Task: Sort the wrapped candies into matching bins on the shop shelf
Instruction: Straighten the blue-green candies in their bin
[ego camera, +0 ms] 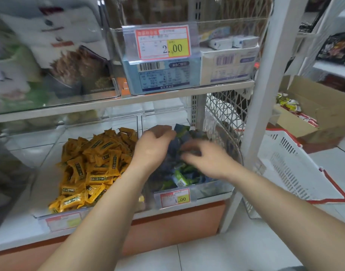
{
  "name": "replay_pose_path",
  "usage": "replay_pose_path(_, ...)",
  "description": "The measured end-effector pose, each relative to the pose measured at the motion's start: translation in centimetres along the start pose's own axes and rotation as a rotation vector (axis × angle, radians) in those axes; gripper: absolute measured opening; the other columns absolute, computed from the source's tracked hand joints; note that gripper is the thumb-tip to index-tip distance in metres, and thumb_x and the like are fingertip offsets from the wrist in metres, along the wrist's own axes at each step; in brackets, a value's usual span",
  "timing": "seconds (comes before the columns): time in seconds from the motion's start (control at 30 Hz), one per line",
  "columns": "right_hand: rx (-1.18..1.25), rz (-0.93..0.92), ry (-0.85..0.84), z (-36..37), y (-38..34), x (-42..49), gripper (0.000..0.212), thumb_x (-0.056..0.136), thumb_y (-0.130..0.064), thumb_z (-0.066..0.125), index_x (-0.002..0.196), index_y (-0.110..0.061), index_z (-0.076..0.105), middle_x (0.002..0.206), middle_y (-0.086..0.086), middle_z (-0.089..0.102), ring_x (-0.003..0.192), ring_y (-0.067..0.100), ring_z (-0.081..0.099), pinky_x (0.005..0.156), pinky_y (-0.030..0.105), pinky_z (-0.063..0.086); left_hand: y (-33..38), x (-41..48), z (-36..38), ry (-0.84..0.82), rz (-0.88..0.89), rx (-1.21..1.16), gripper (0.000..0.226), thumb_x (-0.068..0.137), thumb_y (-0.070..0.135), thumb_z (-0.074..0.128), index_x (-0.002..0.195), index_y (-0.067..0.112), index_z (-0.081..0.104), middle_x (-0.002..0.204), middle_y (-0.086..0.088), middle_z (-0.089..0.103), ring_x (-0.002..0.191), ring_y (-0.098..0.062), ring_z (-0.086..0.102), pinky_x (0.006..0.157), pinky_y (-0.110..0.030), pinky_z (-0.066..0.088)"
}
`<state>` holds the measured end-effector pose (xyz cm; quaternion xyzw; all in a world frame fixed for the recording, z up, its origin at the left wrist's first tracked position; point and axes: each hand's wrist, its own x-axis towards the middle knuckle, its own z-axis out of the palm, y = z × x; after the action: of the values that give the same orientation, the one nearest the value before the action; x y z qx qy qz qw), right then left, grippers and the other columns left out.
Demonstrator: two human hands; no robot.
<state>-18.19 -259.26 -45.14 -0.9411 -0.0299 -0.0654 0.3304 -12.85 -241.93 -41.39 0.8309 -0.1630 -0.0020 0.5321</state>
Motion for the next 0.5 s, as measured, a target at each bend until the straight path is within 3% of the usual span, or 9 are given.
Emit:
replay_pose_path(0.1, -0.29, -0.014, -0.428, 2.0, 0.2, 0.2, 0.072, 0.08, -0.081, 0.041, 0.144, -0.048, 0.045, 0.161, -0.01, 0.031, 0.148, 0.021, 0.028, 0.118, 0.046, 0.028, -2.0, -2.1, -4.0, 0.104, 0.196, 0.312, 0.02, 0.092, 0.041, 0.058, 0.109, 0.036, 0.068, 0.1, 0.022, 0.066, 0.094, 0.0, 0.059, 0.076, -0.019, 0.045)
replay_pose_path(0.2, -0.426, 0.052, -0.524, 2.9, 0.5, 1.9, 0.065, 0.086, -0.077, 0.045, 0.147, -0.056, 0.034, 0.166, -0.009, 0.014, 0.152, 0.025, 0.013, 0.121, 0.048, 0.02, -4.3, -3.2, -7.7, 0.114, 0.226, 0.639, 0.042, 0.091, 0.053, 0.052, 0.13, 0.037, 0.058, 0.095, 0.007, 0.064, 0.094, -0.015, 0.059, 0.072, -0.029, 0.046)
replay_pose_path(0.23, -0.448, 0.062, -0.521, 2.9, 0.5, 2.5, 0.064, 0.087, -0.075, 0.046, 0.147, -0.057, 0.032, 0.166, -0.009, 0.013, 0.152, 0.026, 0.013, 0.12, 0.048, 0.022, -5.0, -3.3, -8.7, 0.053, 0.188, 0.758, 0.05, 0.09, 0.059, 0.049, 0.137, 0.04, 0.051, 0.105, 0.002, 0.065, 0.105, -0.021, 0.06, 0.078, -0.034, 0.049)
replay_pose_path(0.27, -0.488, 0.07, -0.508, 2.9, 0.5, 3.2, 0.065, 0.086, -0.074, 0.047, 0.147, -0.059, 0.03, 0.166, -0.008, 0.012, 0.152, 0.028, 0.012, 0.118, 0.05, 0.024, -5.8, -3.4, -9.6, -0.027, 0.15, 0.877, 0.056, 0.091, 0.063, 0.047, 0.143, 0.043, 0.044, 0.127, 0.0, 0.061, 0.123, -0.025, 0.053, 0.091, -0.039, 0.049)
replay_pose_path(0.33, -0.61, 0.104, -0.42, 2.8, 0.6, 4.3, 0.067, 0.085, -0.073, 0.05, 0.147, -0.056, 0.033, 0.166, -0.004, 0.01, 0.151, 0.033, 0.011, 0.116, 0.053, 0.026, -7.7, -3.5, -11.7, -0.165, 0.112, 1.03, 0.064, 0.09, 0.069, 0.045, 0.149, 0.046, 0.032, 0.158, 0.009, 0.033, 0.147, -0.022, 0.024, 0.113, -0.046, 0.035)
replay_pose_path(0.37, -0.669, 0.144, -0.347, 2.7, 0.6, 4.7, 0.069, 0.084, -0.073, 0.051, 0.148, -0.052, 0.034, 0.166, 0.0, 0.01, 0.15, 0.036, 0.011, 0.116, 0.054, 0.025, -8.5, -3.6, -13.0, -0.18, 0.091, 1.045, 0.067, 0.089, 0.071, 0.046, 0.149, 0.047, 0.031, 0.162, 0.013, 0.024, 0.149, -0.019, 0.018, 0.116, -0.045, 0.031)
replay_pose_path(0.5, -0.667, 0.263, -0.064, 3.1, -1.5, 5.6, 0.073, 0.087, -0.064, 0.056, 0.148, -0.029, 0.037, 0.156, 0.014, 0.032, 0.141, 0.041, 0.031, 0.11, 0.052, 0.036, -11.5, -4.9, -17.1, -0.049, 0.011, 0.913, 0.058, 0.09, 0.065, 0.049, 0.145, 0.049, 0.036, 0.158, 0.011, 0.032, 0.136, -0.021, 0.043, 0.1, -0.039, 0.048)
